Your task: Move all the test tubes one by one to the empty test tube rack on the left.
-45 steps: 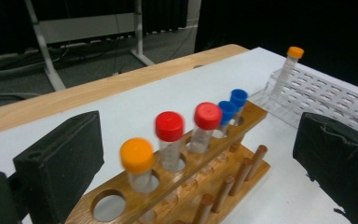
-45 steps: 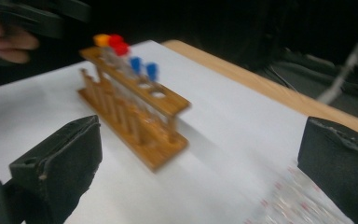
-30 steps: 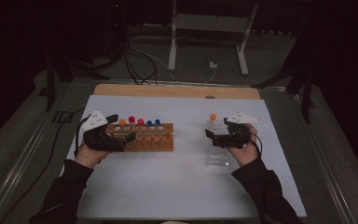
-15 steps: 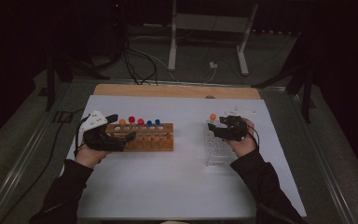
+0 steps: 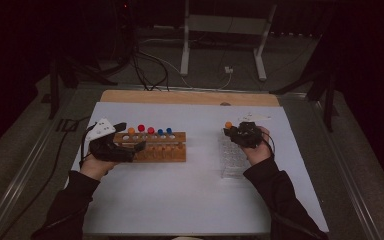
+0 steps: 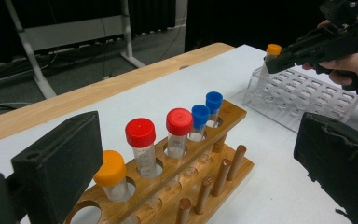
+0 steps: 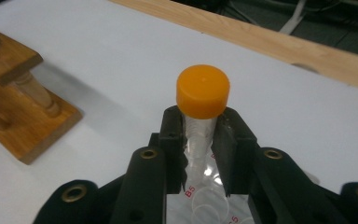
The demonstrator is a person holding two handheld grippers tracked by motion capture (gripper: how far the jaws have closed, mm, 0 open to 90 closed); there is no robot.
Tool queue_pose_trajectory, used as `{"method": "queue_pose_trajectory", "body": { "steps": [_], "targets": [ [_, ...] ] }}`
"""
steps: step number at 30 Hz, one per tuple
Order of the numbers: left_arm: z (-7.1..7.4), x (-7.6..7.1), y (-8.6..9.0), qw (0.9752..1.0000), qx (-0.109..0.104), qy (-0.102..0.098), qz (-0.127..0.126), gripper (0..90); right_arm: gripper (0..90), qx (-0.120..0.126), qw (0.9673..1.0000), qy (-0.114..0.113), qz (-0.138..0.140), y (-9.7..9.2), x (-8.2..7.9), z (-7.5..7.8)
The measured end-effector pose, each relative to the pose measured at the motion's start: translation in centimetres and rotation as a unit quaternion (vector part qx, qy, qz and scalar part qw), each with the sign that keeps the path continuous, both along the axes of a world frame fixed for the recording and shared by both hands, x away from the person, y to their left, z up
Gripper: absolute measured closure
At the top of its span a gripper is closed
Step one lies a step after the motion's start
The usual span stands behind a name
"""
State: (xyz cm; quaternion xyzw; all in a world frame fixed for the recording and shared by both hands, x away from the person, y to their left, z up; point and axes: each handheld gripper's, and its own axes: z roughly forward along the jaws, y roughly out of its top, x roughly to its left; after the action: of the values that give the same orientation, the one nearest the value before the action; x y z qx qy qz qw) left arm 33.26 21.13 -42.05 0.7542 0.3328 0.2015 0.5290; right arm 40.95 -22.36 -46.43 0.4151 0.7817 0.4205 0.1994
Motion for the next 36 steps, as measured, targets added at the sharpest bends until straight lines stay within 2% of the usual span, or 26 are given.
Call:
{"method": "queue_pose_trajectory", "body": {
  "steps": [1, 6, 12, 26, 32, 36],
  "targets": [
    [0.0, 0.0, 0.0, 1.0000, 0.001, 0.000, 0.000, 2.1, 73.7, -0.007, 1.0000, -0.006, 0.000, 0.1, -0.1, 0.0],
    [0.0, 0.0, -0.1, 1.0000, 0.001, 0.001, -0.002, 2.1, 74.0, -0.004, 0.9998, -0.019, 0.002, -0.1, -0.5, 0.9],
    [0.0, -0.1, -0.1, 1.0000, 0.002, 0.000, -0.004, 2.1, 74.1, -0.018, 0.9992, -0.035, 0.002, -0.1, -1.1, 1.8],
    [0.4, -0.2, -0.2, 1.0000, 0.003, -0.003, -0.008, 2.1, 74.1, 0.002, 0.9967, -0.082, 0.002, -0.6, -2.6, 4.7],
    [0.6, -0.4, -0.4, 0.9999, 0.003, -0.003, -0.015, 2.1, 74.1, 0.013, 0.9958, -0.089, 0.019, -0.1, -3.7, 5.7],
    [0.8, -0.7, -0.8, 0.9997, 0.005, -0.004, -0.025, 2.1, 74.1, 0.017, 0.9955, -0.081, 0.045, 0.9, -4.6, 5.9]
  ]
}}
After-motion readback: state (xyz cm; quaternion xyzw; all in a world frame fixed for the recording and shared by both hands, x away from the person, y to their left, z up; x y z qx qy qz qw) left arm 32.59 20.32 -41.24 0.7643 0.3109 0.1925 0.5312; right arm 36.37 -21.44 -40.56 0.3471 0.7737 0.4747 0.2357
